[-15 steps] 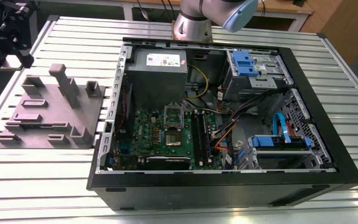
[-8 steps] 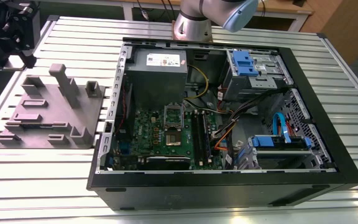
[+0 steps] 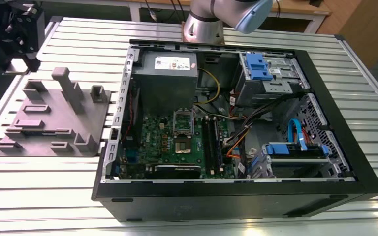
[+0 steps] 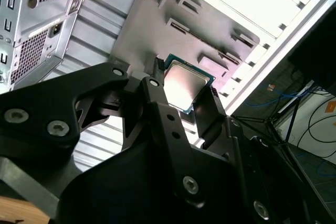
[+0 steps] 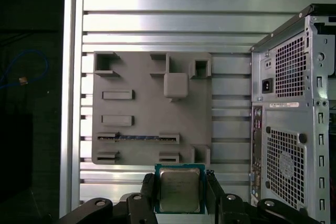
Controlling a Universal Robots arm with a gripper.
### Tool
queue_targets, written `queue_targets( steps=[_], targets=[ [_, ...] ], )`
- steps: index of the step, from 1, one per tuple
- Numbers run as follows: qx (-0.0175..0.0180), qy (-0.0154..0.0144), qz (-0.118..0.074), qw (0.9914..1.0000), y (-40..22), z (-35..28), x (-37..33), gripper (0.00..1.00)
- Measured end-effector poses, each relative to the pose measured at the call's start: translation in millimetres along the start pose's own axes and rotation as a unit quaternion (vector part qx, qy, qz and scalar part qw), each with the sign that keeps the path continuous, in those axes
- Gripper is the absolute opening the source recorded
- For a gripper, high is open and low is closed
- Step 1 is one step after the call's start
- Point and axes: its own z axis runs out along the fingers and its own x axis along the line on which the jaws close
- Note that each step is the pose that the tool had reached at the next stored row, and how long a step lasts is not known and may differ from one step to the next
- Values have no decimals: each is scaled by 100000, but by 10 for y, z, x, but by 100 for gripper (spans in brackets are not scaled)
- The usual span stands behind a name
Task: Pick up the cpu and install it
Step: 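Pick up the cpu and move it towards the insertion slot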
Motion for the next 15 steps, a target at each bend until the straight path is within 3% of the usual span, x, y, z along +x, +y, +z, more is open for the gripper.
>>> queue_targets(
  steps=[15],
  targets=[
    [-1, -2, -1, 100000, 0, 5, -35, 47]
  ],
)
